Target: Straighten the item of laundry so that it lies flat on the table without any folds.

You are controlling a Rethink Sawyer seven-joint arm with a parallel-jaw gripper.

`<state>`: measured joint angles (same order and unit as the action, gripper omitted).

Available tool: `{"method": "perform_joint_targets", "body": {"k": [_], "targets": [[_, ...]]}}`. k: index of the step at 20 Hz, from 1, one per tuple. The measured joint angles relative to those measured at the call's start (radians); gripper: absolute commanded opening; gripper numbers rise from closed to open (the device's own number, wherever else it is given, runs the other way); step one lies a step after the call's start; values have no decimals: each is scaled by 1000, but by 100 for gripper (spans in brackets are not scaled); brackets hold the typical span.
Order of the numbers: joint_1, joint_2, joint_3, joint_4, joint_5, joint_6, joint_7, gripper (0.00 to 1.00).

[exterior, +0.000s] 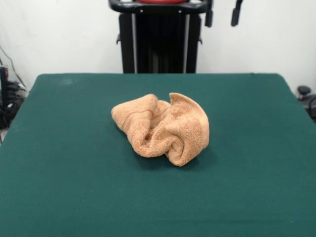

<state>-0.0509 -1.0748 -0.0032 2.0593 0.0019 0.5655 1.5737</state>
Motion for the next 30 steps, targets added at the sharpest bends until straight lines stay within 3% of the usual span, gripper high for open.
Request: {"method": "perform_joint_targets", "body": {"k": [30], "targets": [[102,324,-20,-437,59,26,1,100]]}}
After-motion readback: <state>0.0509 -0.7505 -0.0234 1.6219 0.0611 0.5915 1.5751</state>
